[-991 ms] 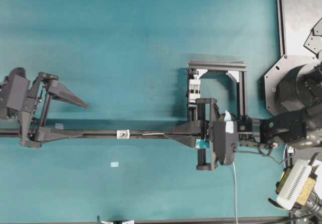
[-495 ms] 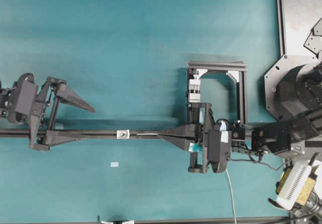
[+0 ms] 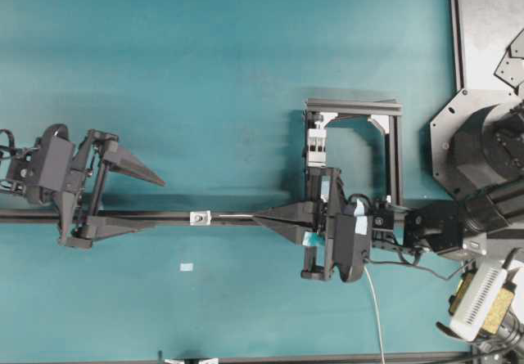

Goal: Insert the wire into the hole on the right side and pull it with the left arm.
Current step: 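Align the wire tip with the bracket hole using the right gripper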

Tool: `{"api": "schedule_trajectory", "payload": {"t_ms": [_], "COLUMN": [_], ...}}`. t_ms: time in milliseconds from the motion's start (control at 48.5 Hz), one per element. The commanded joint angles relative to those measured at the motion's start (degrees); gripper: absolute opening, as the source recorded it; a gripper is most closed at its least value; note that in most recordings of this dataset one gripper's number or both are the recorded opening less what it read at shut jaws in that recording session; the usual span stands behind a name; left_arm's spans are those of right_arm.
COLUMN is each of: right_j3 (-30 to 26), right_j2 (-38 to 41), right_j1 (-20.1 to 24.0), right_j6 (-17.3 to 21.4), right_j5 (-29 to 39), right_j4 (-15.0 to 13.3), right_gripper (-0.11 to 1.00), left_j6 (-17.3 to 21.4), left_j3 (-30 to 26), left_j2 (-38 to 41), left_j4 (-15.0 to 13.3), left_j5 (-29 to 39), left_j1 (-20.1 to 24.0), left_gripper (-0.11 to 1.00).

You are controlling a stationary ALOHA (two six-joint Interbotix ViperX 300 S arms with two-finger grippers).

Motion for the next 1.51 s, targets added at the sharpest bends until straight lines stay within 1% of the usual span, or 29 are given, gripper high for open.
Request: {"api": "schedule_trajectory", "payload": {"t_ms": [0, 722, 1486], "right_j3": [-0.70, -1.76, -2.37], "right_j2": [-0.62, 1.32, 1.41], "right_j1": [0.35, 0.35, 0.35], "right_j6": [0.09, 0.35, 0.44], "right_j5": [-0.70, -1.49, -1.85], "right_j4": [0.09, 0.18, 0.18], "right_gripper": [0.03, 0.03, 0.03], "left_j6": [0.09, 0.18, 0.18], "left_j3": [-0.88, -1.41, -1.49], "left_j2": [-0.44, -0.18, -0.18], "left_j4": [-0.18, -0.18, -0.18], "left_j5": [-0.62, -0.97, -0.97], "left_j1": [-0.18, -0.18, -0.26], "left_gripper": [0.73, 0.73, 0.73]}}
